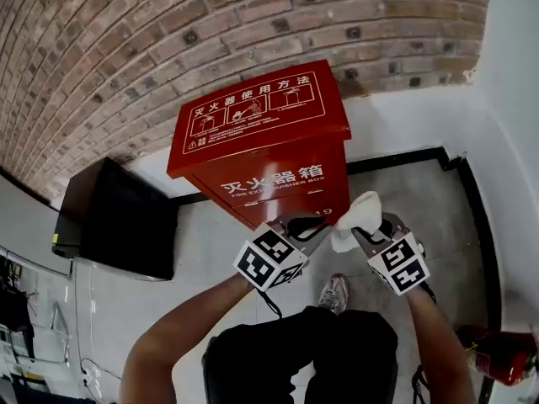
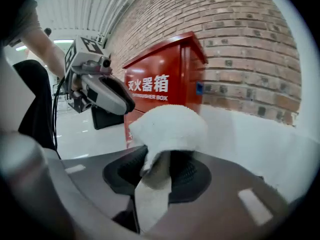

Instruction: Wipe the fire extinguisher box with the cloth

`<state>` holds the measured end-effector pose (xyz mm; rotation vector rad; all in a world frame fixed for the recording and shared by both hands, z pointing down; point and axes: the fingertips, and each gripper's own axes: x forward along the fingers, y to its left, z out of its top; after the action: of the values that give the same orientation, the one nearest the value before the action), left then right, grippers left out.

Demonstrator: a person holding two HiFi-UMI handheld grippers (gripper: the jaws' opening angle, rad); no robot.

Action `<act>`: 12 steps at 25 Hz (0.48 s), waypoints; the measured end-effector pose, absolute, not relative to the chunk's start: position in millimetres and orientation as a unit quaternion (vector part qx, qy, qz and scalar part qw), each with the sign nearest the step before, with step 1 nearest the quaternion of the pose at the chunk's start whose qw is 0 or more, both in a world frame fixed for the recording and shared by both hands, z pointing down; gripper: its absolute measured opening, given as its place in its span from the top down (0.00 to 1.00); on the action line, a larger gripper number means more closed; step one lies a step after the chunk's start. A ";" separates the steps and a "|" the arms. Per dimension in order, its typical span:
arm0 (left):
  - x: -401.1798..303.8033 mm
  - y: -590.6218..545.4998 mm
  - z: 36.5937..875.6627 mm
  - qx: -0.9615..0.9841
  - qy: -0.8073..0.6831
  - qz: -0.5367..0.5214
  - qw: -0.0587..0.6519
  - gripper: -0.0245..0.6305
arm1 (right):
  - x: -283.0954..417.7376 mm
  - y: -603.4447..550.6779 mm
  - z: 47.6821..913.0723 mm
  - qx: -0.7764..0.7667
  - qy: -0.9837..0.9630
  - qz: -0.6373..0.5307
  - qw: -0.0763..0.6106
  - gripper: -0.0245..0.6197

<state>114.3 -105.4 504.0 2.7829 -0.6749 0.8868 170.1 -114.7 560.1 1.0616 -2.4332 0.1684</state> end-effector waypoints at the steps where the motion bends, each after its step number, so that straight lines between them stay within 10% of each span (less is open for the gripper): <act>1: 124.8 -113.2 509.1 0.926 -0.225 0.294 0.071 0.92 | 182.5 -123.2 553.6 0.398 -0.885 0.053 0.236 0.75; 12: 185.2 -150.2 561.1 0.906 -0.226 0.344 0.102 0.96 | 207.7 -190.7 441.9 0.380 -0.876 -0.157 0.253 0.75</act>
<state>185.2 -150.2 561.1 2.6734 -0.6667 1.0159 207.7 -190.7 441.9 1.0321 -2.3813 -0.4261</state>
